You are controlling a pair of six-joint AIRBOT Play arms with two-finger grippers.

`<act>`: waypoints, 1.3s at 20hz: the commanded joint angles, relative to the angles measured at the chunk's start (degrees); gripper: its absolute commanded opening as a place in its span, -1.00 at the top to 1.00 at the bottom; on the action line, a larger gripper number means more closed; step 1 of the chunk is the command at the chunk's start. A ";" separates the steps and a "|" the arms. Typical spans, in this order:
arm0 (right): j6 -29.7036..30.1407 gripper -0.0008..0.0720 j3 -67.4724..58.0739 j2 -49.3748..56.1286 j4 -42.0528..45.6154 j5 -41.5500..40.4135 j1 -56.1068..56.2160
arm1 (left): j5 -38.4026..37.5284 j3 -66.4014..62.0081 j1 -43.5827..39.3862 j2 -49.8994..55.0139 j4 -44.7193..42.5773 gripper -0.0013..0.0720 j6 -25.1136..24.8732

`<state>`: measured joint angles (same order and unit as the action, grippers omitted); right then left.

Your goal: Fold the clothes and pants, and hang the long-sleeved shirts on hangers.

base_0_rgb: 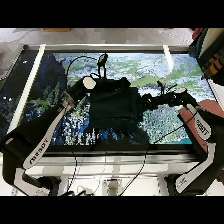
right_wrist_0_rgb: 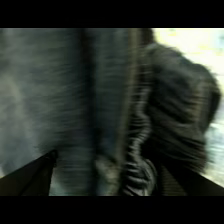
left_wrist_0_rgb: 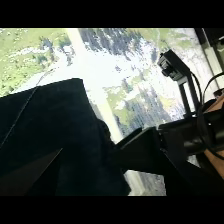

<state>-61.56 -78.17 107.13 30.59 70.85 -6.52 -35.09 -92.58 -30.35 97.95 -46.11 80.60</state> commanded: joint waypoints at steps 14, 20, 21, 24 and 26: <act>-6.99 -0.67 -6.58 0.31 14.27 -9.35 14.40 | -1.53 0.00 0.22 0.00 -4.94 -0.97 -0.04; -7.08 0.89 -10.29 -2.01 15.02 -8.94 14.93 | -11.65 -0.02 4.48 -4.13 -17.51 -0.97 -0.04; -7.96 0.89 -11.47 -3.52 15.21 -8.15 13.46 | -13.92 -0.02 5.68 -6.12 -19.96 -0.97 -0.02; -12.72 0.89 -15.85 -10.40 18.84 -4.70 7.19 | -17.14 -0.02 9.11 -13.64 -23.80 -0.97 -0.02; -16.15 0.90 -19.56 -15.96 23.19 -0.09 1.77 | -17.03 -0.02 10.97 -18.88 -24.41 -0.97 -0.02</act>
<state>-73.03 -93.51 97.30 48.95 65.63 0.91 -49.54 -92.55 -22.09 85.38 -66.76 80.58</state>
